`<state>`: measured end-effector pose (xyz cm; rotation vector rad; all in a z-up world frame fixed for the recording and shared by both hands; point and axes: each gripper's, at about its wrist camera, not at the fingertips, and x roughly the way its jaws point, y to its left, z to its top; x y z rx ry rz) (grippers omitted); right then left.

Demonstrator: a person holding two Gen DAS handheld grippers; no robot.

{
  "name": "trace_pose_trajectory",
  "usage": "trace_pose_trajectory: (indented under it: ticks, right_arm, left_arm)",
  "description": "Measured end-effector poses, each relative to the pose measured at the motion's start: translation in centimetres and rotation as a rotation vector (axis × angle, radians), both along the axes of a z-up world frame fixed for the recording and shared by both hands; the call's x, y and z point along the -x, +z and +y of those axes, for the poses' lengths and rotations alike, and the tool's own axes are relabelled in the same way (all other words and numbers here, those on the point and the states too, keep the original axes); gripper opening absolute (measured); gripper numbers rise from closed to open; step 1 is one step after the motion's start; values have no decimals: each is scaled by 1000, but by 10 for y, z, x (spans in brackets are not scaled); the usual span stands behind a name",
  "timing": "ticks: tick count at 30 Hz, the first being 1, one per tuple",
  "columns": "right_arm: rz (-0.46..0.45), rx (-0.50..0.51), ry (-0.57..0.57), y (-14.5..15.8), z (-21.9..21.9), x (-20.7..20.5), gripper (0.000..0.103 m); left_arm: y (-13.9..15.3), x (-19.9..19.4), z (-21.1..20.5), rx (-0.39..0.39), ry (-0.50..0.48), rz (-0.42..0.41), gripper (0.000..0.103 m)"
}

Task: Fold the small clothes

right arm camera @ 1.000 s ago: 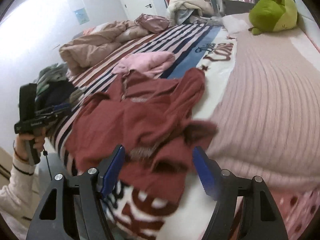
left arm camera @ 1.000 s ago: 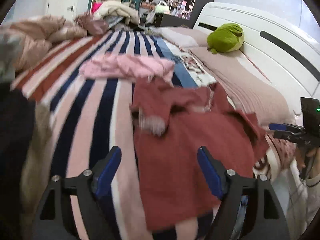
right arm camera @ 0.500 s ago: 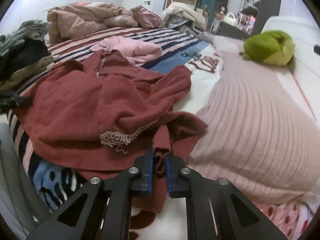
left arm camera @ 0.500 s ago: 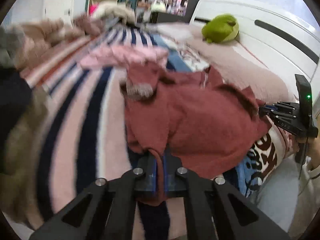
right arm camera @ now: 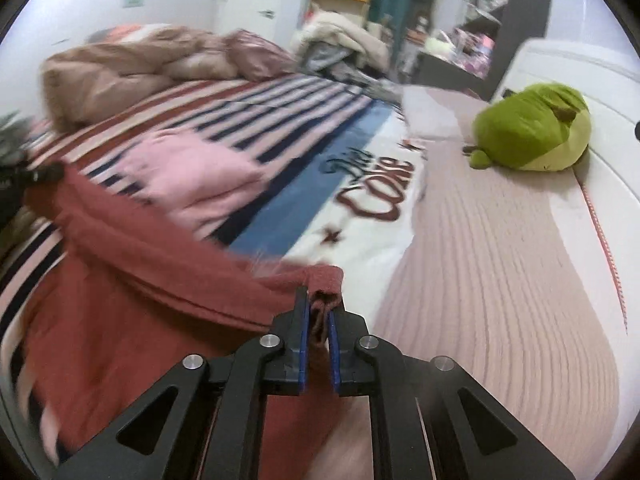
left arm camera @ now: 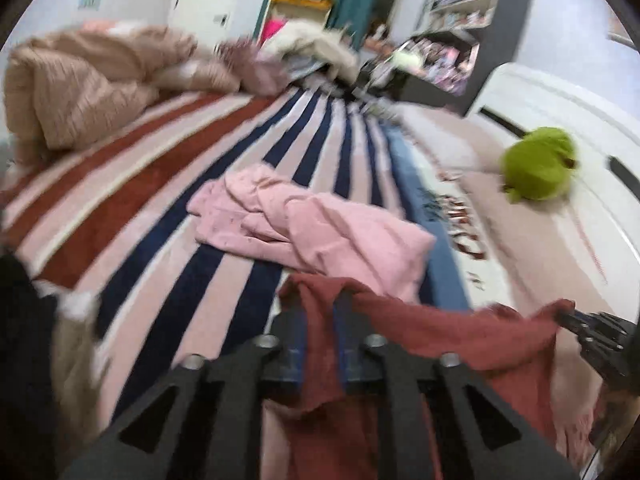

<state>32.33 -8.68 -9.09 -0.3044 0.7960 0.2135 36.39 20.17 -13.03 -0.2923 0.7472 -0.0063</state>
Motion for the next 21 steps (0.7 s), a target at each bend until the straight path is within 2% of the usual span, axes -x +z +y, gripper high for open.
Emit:
trace_pose_trajectory:
  ticks: [2,4,5,6,7,8,11,13,15,17,19,20,21]
  right_arm:
    - [42,-1,-38,-8,-4,-27,5]
    - [46,-15,-60,-9,-11,-35,18]
    - [21,-24,-67,-5,-16,-29,40]
    - [-6,-34,-62,-1,-20,-22,62]
    - [-44,-46,-44,4,-25,-9,65]
    - [-48,-47,-38,5,-27,1,63]
    - [-14,-119,1,8,-32,28,63]
    - [34,-163,37,2,-32,45,63]
    - [125,-170,48,-16,-30,65,63]
    - [241,-216,67,-37,-31,82,63]
    - [319,-295,81,-55,-35,101,63]
    - [333,-314,76,-60,-36,108,63]
    - [312,-325,71,-63,-38,117,63]
  left_arm:
    - [-13,-20,6,-39,41,51,39]
    - [-13,-11,13,-10,4,23,54]
    - [-10,-1,16,22,-36,-12,71]
    - [-9,5,18,35,-62,-31,79]
    - [-6,13,20,43,-98,-42,79]
    - [-5,18,19,42,-134,-28,79]
    - [-17,33,9,30,-240,82,82]
    - [-31,47,2,45,-312,144,82]
    - [-47,66,-7,104,-373,188,82]
    - [-61,81,-15,150,-409,212,82]
    - [-67,96,-23,141,-409,198,78]
    - [-67,103,-24,123,-387,161,62]
    - [-65,107,-24,121,-377,132,35]
